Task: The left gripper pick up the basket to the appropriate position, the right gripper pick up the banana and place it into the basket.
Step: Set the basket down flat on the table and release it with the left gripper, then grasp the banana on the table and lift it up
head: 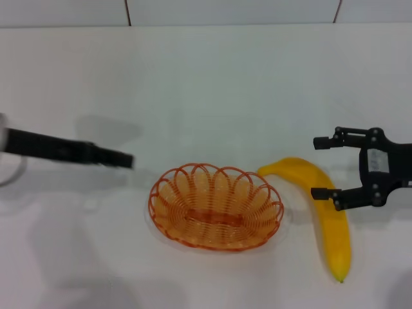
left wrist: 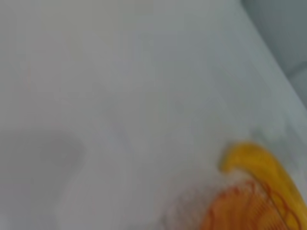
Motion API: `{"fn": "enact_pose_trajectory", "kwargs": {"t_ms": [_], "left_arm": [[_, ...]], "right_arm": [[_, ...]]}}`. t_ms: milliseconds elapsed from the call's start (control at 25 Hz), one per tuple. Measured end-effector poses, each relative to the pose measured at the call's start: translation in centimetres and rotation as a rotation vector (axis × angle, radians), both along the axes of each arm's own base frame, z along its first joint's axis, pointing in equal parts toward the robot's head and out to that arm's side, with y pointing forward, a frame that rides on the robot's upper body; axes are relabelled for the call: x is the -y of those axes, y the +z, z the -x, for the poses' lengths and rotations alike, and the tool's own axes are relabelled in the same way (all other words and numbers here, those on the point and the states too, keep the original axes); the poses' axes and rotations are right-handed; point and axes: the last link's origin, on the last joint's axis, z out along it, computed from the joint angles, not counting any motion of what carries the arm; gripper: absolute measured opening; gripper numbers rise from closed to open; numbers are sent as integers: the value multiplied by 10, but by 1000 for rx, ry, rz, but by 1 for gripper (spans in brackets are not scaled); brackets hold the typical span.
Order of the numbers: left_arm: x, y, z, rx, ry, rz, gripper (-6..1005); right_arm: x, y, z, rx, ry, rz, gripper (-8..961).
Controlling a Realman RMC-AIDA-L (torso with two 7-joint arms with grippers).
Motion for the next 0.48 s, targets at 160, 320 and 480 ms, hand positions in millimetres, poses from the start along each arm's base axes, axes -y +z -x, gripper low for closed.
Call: {"fn": "enact_pose_trajectory", "kwargs": {"t_ms": [160,320,480], "left_arm": [[16,34,-4,40,-134,-104,513],[40,51,-5,74,-375,-153,533],[59,49,3,53,-598,-142,675]], "right_arm": [[0,7,2,-31,8,-19,883],[2,12,-1,-49,-1,-43,883],[3,16,-4,-54,-12,-55,883]]}}
